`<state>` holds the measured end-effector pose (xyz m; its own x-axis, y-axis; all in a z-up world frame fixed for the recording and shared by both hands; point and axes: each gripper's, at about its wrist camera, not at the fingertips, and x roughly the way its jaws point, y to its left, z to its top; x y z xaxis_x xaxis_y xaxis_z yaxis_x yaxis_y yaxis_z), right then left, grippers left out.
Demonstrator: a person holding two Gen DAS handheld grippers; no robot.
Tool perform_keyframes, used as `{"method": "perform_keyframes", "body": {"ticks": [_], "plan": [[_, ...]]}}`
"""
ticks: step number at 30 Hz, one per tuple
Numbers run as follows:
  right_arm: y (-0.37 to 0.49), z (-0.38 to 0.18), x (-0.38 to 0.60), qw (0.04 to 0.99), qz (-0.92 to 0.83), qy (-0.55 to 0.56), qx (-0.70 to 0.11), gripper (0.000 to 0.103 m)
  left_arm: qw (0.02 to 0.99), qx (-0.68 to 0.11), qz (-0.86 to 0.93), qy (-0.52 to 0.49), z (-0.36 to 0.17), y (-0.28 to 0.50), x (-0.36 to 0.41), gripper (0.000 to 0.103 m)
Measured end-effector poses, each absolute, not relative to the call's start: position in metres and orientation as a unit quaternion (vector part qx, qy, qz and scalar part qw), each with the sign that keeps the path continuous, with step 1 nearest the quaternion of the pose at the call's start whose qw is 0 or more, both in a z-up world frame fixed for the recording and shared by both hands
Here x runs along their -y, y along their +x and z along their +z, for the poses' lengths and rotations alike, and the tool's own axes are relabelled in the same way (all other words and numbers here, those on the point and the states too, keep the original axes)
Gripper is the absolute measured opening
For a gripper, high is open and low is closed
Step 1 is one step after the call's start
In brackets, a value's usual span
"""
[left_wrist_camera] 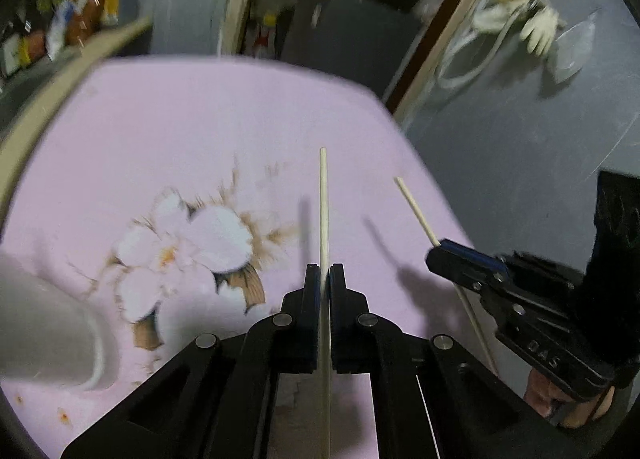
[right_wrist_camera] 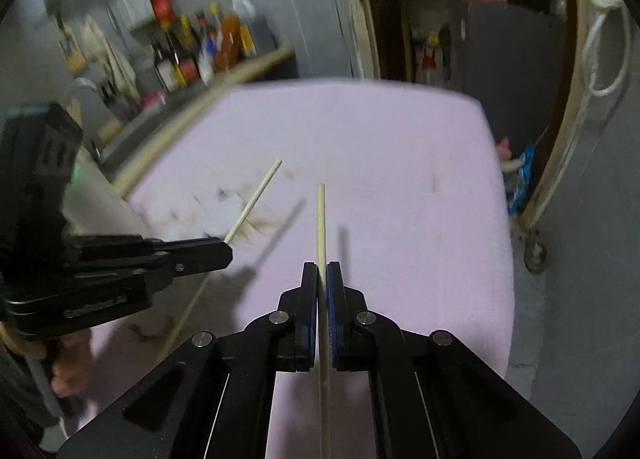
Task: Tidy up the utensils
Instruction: 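Lift both chopsticks and carry them over the white caddy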
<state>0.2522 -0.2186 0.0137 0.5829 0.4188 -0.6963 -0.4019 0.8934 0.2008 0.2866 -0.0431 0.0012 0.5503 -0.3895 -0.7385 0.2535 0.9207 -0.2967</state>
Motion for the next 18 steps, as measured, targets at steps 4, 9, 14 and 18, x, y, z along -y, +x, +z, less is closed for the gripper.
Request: {"method": "perform_keyframes", "body": {"ticks": [4, 9, 14, 18], "plan": [[0.213, 0.046, 0.217, 0.931, 0.228, 0.031, -0.285, 0.003, 0.923, -0.328, -0.179, -0.092, 0.031, 0.249, 0.025, 0.002], [0.174, 0.085, 0.198, 0.965, 0.218, 0.037, -0.141, 0.003, 0.955, -0.215, -0.168, -0.116, 0.07, 0.221, 0.01, 0.002], [0.153, 0.117, 0.184, 0.974, 0.22, 0.054, -0.029, 0.003, 0.974, -0.116, -0.151, -0.125, 0.109, 0.19, -0.011, 0.002], [0.144, 0.133, 0.17, 0.971, 0.223, 0.081, 0.033, 0.003, 0.98, -0.067, -0.136, -0.126, 0.137, 0.179, -0.028, 0.002]]}}
